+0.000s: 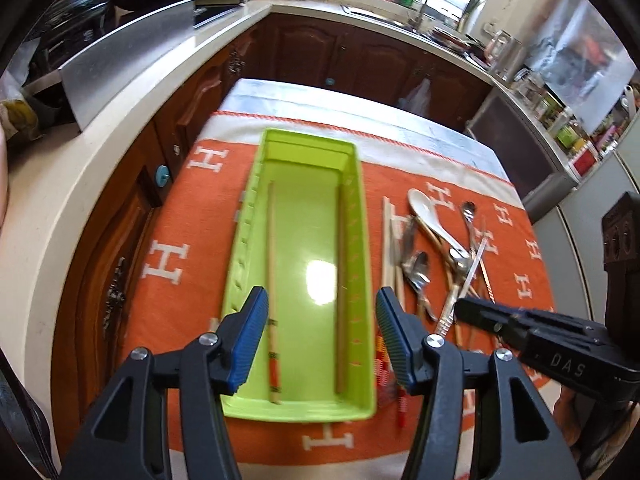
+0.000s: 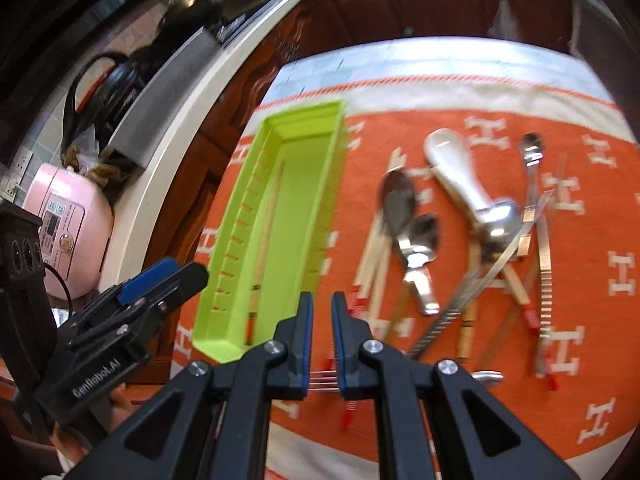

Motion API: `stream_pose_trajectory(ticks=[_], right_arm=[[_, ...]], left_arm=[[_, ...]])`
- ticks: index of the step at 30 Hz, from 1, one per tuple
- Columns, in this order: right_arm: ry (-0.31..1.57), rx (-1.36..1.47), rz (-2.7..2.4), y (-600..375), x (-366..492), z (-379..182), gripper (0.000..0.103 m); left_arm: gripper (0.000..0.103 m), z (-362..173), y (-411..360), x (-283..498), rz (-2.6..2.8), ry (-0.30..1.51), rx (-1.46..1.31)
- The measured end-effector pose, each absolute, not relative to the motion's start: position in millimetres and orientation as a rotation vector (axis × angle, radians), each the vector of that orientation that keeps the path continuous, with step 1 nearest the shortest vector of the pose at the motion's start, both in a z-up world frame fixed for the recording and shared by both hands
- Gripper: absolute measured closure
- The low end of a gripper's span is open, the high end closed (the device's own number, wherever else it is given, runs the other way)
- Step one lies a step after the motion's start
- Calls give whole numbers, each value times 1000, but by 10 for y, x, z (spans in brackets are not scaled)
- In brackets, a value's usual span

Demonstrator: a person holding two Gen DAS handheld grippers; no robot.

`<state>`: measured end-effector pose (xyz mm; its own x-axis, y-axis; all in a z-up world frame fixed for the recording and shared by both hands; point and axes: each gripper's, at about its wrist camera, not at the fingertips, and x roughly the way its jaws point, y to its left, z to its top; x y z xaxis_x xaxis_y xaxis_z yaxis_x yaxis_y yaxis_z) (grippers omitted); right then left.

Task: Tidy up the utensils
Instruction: 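Open both tools to release the chopsticks and withdraw to the pile, then grasp a silver spoon with the left tool while the right tool grasps a long metal spoon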

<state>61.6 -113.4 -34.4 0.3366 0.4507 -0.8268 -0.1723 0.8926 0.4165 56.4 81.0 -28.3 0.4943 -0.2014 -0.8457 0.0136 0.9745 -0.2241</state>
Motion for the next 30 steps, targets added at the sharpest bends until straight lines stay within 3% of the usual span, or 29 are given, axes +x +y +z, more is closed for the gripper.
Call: stream_pose_trajectory(ticks=[2,4,5,18,20,30], right_arm=[[1092,304,390,-1328,512,-280,94],[1044,339,377,-1493,434,-247,93],[1026,346,369,-1571,393,-231,90],[1048,225,217,-2112,169,-386,88],[1049,216,208,-2195,166,-454,88],[1089,289,201,-2554,266,-769,88]], left_arm=[[38,-262,718,537,-149,1062,-186],[22,-229,605,503,-142,1059,-150],[19,-209,543,485,-139,1052,-128],[18,-413,-218,514,-242,1091,-34],[23,-490,-288,547,-254,1105,-21],[71,-918,-538,835,-293,1220,-26]])
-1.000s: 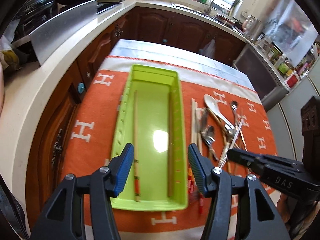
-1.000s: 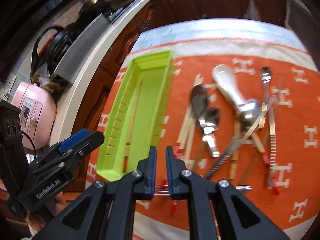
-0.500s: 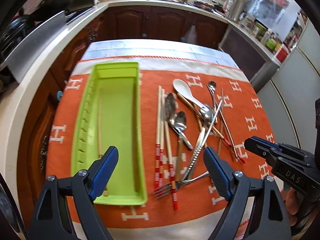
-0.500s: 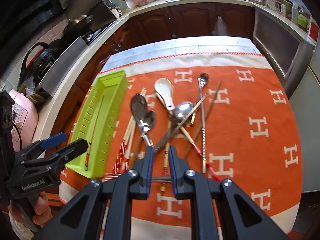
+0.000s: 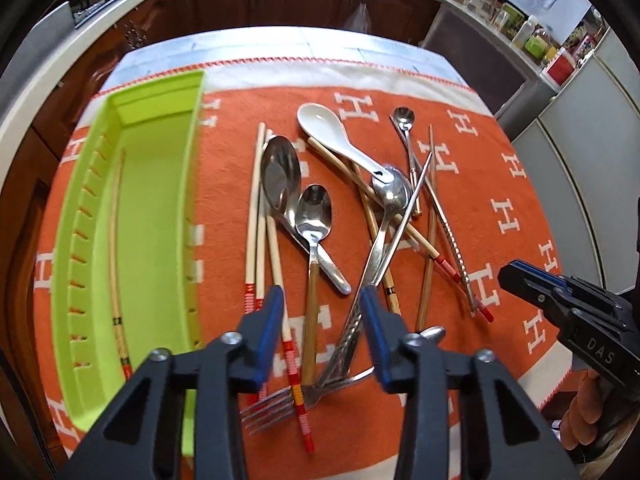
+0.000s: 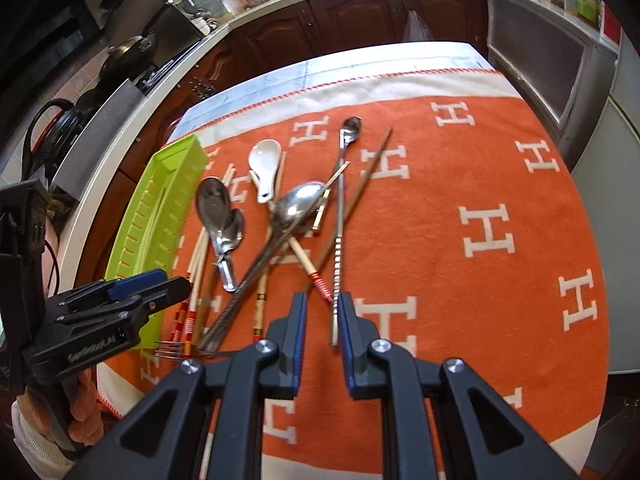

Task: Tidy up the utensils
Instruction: 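Grasp a silver spoon with the left tool while the right tool grasps a long metal spoon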

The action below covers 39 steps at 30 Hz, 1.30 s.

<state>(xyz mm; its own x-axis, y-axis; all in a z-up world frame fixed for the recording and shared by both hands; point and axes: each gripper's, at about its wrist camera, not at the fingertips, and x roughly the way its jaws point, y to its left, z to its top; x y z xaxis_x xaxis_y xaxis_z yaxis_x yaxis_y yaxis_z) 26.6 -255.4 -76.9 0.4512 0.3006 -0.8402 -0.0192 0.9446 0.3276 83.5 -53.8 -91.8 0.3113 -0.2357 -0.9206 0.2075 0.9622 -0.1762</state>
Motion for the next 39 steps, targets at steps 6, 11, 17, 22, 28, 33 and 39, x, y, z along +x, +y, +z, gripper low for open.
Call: stream_pose_trajectory(ticks=[6,11,17,22,28,33,39], right_arm=[[1103,321,203,-2670,345,-895,88],[1108,338,204,-2737,405,-972,88],[1114,347,210,-2788,447,-1021,88],[1112,351,220,-2802,486,-1037,88],[1122,359,233,-2783,525,-1072,88],[1130,373,246,-2751,585,-1089,88],[1133,377,242,-2717,727,-1110,88]], left_arm=[[81,-1058,-604,1025,-281,1254,-17],[84,-1127,-671,1119,-264,1273,10],[84,-1248,-717,1183,-245,1306,33],[84,-1318,-747,1205,-246,1318,30],[96,-1337,-780,1214,-247,1312,37],[99,-1320,-729,1189,-256,1304,12],[99,-1277,-695,1122,-273,1298,-19]])
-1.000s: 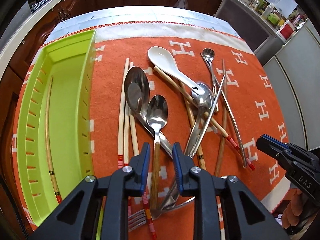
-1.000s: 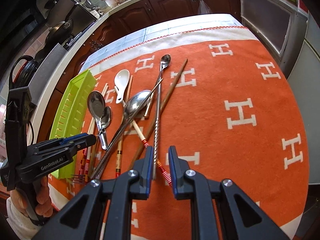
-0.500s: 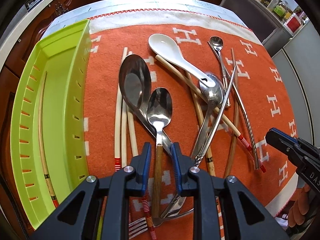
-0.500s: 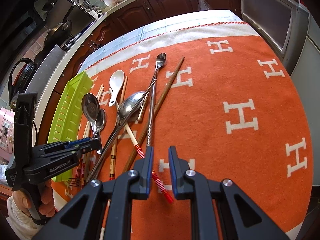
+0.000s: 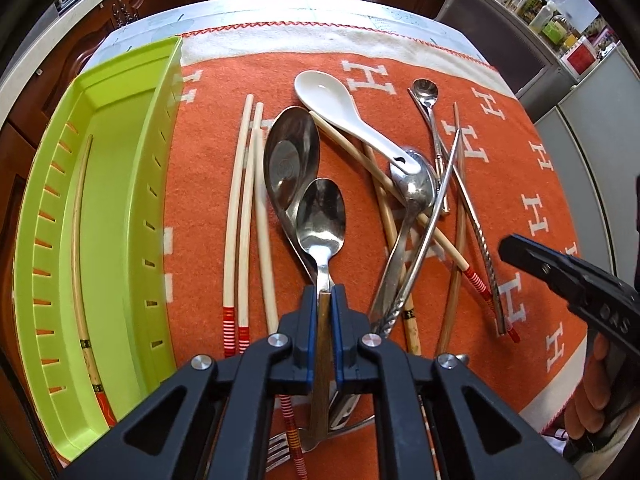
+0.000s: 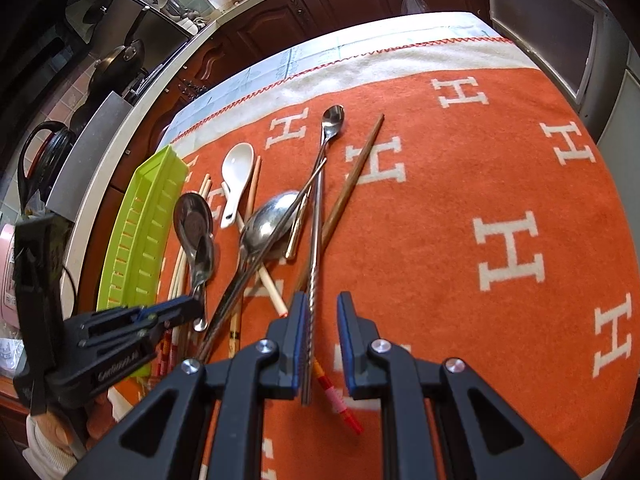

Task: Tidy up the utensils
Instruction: 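Grasp a silver spoon with the left tool while the right tool grasps a long metal spoon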

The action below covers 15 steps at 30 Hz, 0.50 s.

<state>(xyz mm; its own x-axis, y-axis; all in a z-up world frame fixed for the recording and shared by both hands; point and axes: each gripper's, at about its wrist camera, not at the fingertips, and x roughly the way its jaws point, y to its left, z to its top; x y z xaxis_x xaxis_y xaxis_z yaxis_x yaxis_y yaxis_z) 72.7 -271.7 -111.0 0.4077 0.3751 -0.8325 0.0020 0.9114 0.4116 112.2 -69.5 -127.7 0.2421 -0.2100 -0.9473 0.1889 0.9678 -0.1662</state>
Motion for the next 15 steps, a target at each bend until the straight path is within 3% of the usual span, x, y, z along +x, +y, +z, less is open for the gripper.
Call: stream_pose_trajectory(ticks=[12,15], right_arm=[[1158,308,220,-2510,1068,-1241,88],[1163,304,216,-2473,1096,-1235,95]], left_arm=[[99,-1013,-610,1037,-334,1268,-89],[99,-934,-589,1008,-341,1254,-101]])
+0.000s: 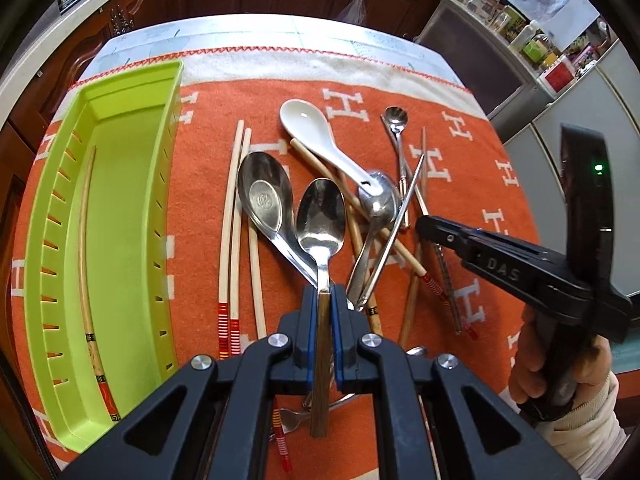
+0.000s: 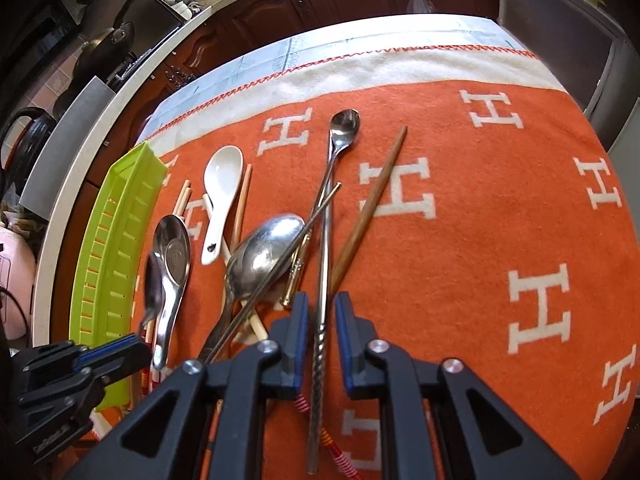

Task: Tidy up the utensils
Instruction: 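Grasp a silver spoon with the left tool while the right tool grasps a long metal spoon, then lower both spoons into the green tray and open both tools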

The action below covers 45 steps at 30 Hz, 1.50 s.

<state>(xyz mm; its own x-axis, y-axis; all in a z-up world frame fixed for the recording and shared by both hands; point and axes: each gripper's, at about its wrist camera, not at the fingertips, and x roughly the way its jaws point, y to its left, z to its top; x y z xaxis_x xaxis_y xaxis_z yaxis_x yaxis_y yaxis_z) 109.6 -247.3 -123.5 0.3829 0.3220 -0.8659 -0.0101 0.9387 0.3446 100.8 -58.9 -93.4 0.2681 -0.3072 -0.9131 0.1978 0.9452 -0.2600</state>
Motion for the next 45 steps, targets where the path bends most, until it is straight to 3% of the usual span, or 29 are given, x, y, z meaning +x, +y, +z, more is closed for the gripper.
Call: stream_pose_trajectory(ticks=[26,36,45], right_arm=[[1048,502,197,-2773,455,-652,98],[1034,427,392,-1884,537,-176,98],[1154,392,427,-927,860,-479,98]], left_arm=[[99,-377,353,834,-210,1113,-189],[99,-531,780,937,-135,1120,-184],[99,-905,988,978,-103,1183,-190]])
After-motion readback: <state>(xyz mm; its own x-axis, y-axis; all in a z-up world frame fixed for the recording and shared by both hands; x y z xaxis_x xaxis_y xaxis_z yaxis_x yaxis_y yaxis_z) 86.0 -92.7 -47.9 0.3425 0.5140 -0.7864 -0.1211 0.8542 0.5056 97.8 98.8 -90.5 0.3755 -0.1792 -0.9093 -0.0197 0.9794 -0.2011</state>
